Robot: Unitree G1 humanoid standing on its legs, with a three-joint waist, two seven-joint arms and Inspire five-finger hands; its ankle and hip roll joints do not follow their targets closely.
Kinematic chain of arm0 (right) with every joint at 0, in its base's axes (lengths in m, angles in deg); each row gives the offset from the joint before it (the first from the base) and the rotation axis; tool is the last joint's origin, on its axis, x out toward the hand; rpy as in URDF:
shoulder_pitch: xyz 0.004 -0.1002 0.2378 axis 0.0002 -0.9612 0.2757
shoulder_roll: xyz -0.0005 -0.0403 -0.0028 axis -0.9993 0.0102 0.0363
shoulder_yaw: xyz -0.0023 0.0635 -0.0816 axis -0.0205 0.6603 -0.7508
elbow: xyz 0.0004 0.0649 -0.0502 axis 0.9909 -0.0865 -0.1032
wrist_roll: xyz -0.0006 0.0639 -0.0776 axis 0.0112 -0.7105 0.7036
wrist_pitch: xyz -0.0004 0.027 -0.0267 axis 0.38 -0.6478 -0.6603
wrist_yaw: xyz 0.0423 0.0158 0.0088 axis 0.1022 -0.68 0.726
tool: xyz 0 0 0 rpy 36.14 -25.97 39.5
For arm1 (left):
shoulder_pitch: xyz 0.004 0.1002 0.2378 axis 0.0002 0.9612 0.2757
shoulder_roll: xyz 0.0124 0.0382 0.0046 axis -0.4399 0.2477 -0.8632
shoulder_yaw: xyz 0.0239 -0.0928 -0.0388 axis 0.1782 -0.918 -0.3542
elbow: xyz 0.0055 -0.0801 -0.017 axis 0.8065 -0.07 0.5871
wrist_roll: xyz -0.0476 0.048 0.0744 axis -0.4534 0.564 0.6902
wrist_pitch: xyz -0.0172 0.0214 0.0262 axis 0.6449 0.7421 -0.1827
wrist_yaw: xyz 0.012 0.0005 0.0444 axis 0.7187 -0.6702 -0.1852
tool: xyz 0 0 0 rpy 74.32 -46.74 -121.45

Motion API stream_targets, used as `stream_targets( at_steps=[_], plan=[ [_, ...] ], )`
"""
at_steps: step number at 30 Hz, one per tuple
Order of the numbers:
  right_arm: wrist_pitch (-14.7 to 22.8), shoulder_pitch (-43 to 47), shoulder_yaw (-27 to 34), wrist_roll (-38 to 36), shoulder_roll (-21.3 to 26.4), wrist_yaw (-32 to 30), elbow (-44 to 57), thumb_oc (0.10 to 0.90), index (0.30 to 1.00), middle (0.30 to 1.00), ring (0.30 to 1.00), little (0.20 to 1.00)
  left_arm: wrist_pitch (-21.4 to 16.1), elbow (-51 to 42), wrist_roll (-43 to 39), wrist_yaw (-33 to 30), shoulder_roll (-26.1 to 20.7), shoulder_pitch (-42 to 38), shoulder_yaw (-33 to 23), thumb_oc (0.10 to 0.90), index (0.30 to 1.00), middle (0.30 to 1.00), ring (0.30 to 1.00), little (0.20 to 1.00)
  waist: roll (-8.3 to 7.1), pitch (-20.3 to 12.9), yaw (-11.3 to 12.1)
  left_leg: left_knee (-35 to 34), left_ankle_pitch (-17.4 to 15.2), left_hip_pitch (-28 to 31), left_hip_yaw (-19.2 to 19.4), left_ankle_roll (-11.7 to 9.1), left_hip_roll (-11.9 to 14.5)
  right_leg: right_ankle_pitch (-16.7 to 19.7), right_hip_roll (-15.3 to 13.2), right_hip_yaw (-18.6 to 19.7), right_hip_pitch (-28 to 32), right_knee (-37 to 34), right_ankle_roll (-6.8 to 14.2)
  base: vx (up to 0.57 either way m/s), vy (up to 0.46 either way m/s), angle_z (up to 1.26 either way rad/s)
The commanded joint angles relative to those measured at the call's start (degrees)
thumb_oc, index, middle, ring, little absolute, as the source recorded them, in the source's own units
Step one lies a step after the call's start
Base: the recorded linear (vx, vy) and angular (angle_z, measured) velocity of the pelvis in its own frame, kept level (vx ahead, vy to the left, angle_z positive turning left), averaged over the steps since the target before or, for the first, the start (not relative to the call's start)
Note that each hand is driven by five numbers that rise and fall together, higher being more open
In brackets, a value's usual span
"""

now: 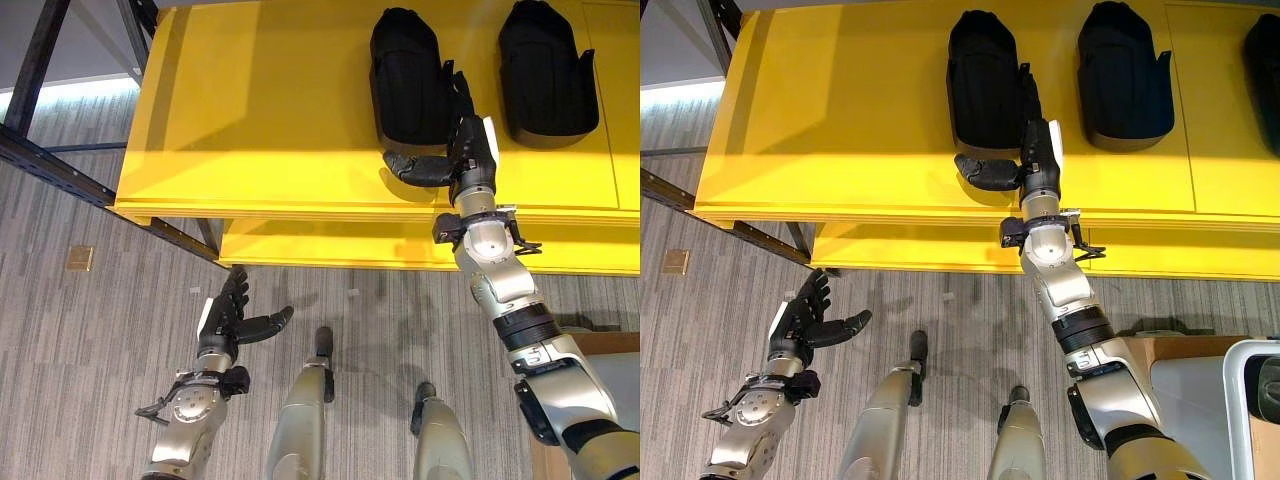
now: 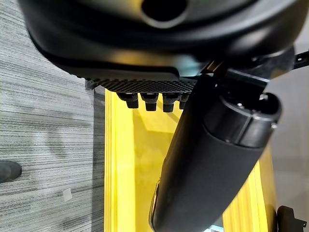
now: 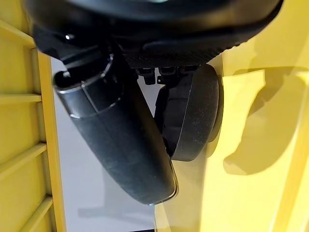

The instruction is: Move parts from the plastic box to the shelf.

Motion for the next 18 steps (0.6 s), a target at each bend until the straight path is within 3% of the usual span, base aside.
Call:
stream_targets(
  at_steps=[1, 18],
  plan=[
    [4.44, 3.21, 1.43, -0.20, 0.02, 0.08, 0.09, 0.900, 1.000, 1.000, 1.000, 1.000, -6.01, -2.18, -1.14, -0.84, -2.53, -0.44, 0.41, 0.900, 1.000, 1.000, 1.000, 1.000, 0.95, -4.48, 0.07, 6.29, -5.66, -1.86, -1.59, -3.42, 6.15, 1.86, 0.10, -0.31, 2.05, -3.64, -3.03, 0.00, 0.000, 0.00],
    [4.42, 4.23, 0.64, 0.99, -0.42, -0.15, 0.31, 0.900, 1.000, 1.000, 1.000, 1.000, -6.29, -2.07, -1.58, -1.30, -2.11, -0.32, -0.01, 0.900, 1.000, 1.000, 1.000, 1.000, 0.29, -4.65, 0.16, 6.64, -5.93, -2.20, -1.70, -3.31, 6.05, 1.96, 0.14, -0.15, 1.81, -3.49, -3.10, 0.00, 0.000, 0.00]
  ],
)
